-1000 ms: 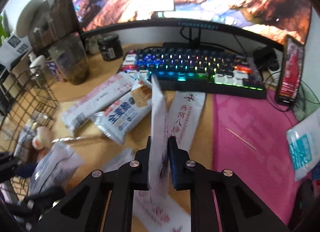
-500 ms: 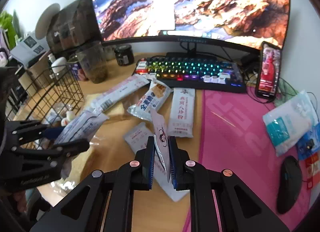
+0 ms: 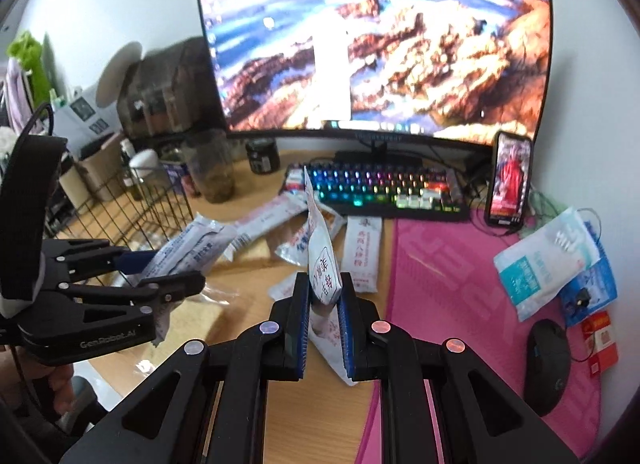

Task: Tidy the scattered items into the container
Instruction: 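Hold the snack bar in the left gripper while the right grasps a white packet, then drop both packets into the wire basket with both grippers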

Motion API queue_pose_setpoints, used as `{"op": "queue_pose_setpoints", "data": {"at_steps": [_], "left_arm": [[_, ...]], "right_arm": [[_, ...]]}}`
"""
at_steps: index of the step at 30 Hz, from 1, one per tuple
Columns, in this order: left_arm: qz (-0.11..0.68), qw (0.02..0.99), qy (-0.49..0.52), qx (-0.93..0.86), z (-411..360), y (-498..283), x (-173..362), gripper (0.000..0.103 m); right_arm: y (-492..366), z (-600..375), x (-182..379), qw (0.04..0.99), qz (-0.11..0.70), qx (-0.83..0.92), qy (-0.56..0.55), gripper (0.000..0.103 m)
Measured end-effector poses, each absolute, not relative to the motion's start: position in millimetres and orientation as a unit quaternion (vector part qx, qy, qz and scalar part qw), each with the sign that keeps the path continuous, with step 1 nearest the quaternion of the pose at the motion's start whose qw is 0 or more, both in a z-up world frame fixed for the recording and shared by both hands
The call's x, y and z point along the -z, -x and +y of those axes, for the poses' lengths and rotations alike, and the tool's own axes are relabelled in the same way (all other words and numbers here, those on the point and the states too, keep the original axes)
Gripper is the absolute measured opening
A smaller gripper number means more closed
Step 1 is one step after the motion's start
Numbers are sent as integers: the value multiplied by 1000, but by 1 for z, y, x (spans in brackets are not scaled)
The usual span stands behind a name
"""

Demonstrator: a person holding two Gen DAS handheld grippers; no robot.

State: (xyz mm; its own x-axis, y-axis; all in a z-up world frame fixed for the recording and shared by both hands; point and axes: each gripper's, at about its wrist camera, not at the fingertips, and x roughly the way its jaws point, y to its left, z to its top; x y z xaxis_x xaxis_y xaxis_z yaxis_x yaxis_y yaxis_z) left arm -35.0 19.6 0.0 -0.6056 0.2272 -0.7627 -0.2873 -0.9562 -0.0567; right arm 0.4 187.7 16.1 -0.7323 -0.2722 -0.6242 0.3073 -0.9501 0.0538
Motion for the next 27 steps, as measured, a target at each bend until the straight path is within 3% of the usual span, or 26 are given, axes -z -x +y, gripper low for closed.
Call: {"op": "queue_pose_setpoints", "data": {"at_steps": [14, 27], "left_arm": [[22, 69, 373, -925, -58, 9, -45, 43], [-21, -26, 394, -919, -178, -8, -34, 43]], "right_arm": [[-31, 103, -73, 249, 49, 933, -256, 15], [-43, -32, -69, 366, 89, 890, -258, 15]]}}
